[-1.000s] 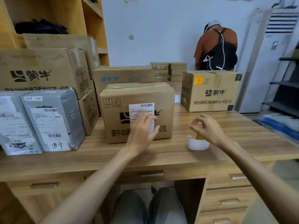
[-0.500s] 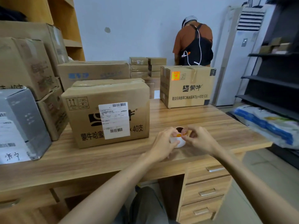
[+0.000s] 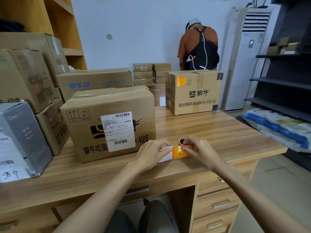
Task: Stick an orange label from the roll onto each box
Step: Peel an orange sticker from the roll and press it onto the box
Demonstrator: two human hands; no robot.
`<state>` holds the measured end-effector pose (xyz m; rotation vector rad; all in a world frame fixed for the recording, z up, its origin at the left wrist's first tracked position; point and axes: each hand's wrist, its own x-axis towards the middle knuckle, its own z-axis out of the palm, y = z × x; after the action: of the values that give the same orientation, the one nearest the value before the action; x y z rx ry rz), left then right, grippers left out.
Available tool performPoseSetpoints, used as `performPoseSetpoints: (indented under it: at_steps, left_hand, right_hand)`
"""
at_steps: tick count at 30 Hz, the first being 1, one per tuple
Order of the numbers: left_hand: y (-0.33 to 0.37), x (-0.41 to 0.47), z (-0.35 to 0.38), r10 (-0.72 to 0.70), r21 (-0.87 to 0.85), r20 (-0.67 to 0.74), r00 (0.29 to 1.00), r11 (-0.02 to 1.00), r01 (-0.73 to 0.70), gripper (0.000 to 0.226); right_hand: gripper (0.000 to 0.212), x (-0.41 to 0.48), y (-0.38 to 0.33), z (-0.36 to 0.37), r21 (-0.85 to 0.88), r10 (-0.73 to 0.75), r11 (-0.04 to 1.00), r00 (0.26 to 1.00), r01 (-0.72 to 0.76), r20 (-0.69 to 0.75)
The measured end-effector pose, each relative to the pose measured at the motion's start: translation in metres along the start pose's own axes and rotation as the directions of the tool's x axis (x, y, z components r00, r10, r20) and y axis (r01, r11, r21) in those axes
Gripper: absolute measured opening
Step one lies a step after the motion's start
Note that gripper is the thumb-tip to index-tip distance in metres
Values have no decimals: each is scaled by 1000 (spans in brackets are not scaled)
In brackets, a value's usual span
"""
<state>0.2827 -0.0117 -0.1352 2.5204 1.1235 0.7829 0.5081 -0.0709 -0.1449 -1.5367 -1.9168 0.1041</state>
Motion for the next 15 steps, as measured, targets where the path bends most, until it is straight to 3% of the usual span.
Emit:
performPoseSetpoints:
  at_steps: [7,11,15]
  left_hand:
    - [-7,1,7,28,-198,39,999,980,-20,18]
    - [-4,-1,7,4,-263,45,999,965,8,19]
    - [-2,-4,8,37,-352,40,999,936,-20,16]
  right_hand:
    - [18,3,-5,17,-166,-2,986,993,-18,-118]
    - [22,-14,-25,22,-308,-119,951,952,27,-283]
    - [32,-21,-38,31,-301,-126,952,968,56,-217]
